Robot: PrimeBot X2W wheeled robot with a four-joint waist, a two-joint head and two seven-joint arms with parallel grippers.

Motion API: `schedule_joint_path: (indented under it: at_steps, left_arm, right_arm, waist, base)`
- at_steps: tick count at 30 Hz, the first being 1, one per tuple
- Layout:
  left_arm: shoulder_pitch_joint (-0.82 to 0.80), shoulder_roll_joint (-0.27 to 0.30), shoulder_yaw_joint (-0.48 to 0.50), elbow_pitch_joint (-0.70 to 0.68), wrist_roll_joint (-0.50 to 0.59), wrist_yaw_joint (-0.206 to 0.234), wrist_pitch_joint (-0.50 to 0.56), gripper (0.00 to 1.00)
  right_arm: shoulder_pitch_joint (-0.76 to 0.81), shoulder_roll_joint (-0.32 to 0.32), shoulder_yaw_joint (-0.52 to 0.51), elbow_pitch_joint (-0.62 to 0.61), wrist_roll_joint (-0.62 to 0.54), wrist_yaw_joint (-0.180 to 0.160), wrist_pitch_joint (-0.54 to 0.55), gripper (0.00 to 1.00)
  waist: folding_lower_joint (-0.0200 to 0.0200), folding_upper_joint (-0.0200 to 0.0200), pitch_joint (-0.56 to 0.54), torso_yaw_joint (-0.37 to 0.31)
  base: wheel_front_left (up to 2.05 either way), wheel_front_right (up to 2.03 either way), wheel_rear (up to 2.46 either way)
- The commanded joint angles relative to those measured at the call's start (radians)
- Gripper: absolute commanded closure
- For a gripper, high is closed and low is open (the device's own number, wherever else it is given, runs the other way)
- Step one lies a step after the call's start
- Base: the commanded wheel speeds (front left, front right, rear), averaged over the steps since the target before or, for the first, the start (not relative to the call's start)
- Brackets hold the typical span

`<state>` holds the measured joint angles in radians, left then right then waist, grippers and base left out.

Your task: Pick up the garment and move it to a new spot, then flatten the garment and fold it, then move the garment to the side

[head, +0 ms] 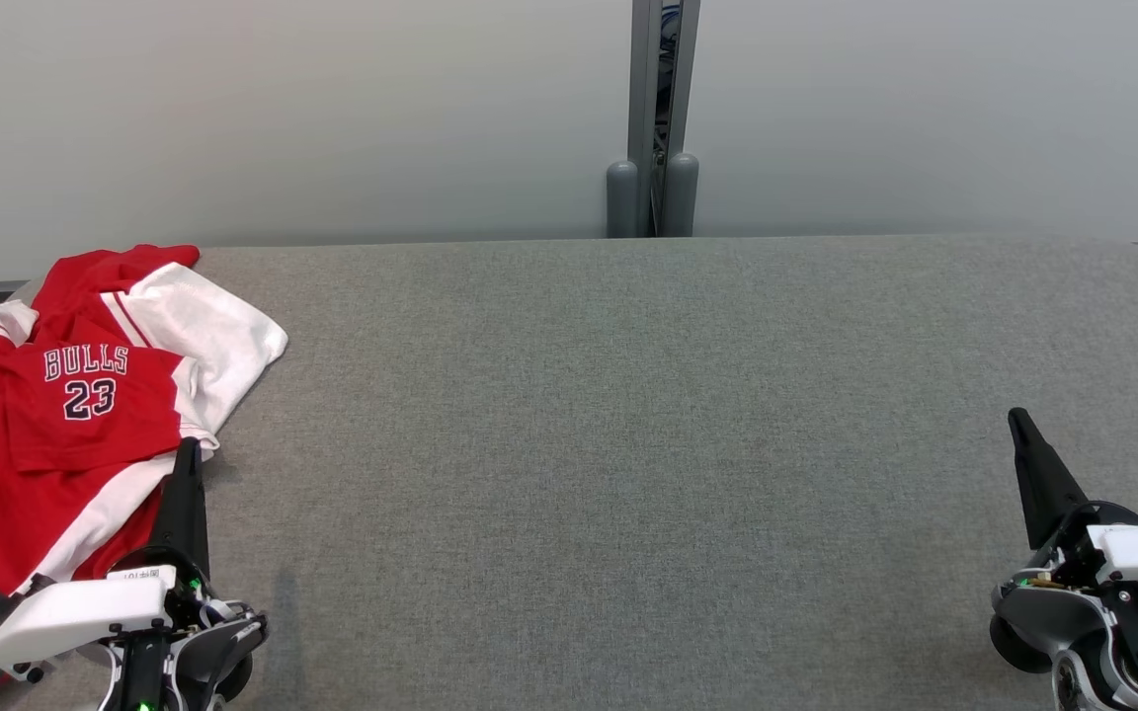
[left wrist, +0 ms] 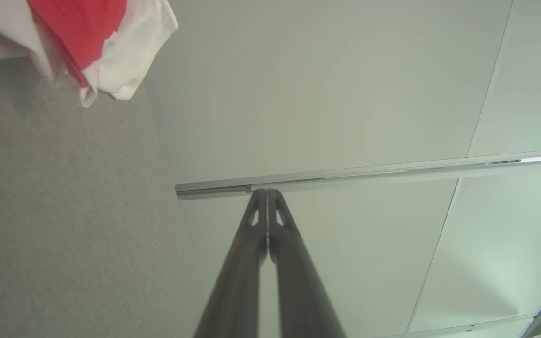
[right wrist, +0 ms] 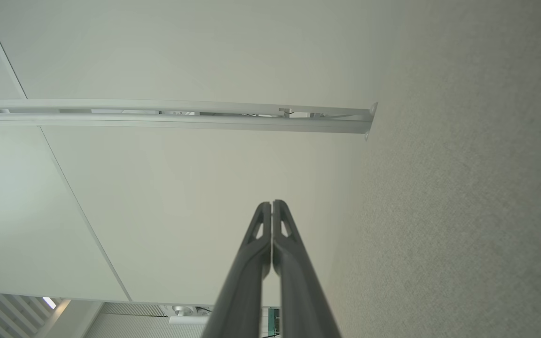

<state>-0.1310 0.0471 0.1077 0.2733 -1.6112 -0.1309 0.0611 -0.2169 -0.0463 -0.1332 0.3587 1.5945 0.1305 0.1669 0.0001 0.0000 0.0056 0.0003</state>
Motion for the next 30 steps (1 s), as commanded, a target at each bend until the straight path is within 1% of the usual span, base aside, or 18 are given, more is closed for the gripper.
schedule_joint_path:
  at_steps: [1, 22, 23, 26, 30]
  left_arm:
    - [-0.016, 0.003, 0.0, 0.0, 0.0, -0.006, 0.001, 1.0]
    - [-0.016, 0.003, 0.0, 0.0, 0.0, -0.006, 0.001, 1.0]
    - [0.002, 0.0, -0.001, 0.002, 0.0, 0.0, -0.001, 0.0]
    - [0.032, -0.012, -0.002, 0.032, 0.0, 0.002, 0.0, 0.0]
    - [0.036, -0.011, -0.025, 0.019, 0.008, 0.001, -0.018, 0.0]
  right_arm:
    - [-0.007, -0.009, -0.003, -0.002, 0.005, 0.0, 0.003, 1.0]
    - [-0.007, -0.009, -0.003, -0.002, 0.005, 0.0, 0.003, 1.0]
    - [0.002, 0.001, 0.001, 0.002, 0.0, 0.0, -0.001, 0.0]
    - [0.034, 0.015, 0.005, 0.03, 0.0, -0.001, 0.0, 0.0]
    - [0.044, 0.013, 0.024, 0.012, -0.005, -0.001, -0.024, 0.0]
  waist:
    - [-0.0001, 0.0, 0.0, 0.0]
    - [-0.0001, 0.0, 0.0, 0.0]
    - [-0.0001, 0.0, 0.0, 0.0]
    - [-0.0001, 0.0, 0.0, 0.0]
    - [-0.0001, 0.0, 0.0, 0.0]
  base:
    - [0.0, 0.0, 0.0]
    - [0.0, 0.0, 0.0]
    - [0.0, 0.0, 0.0]
    - [0.0, 0.0, 0.0]
    - [0.0, 0.0, 0.0]
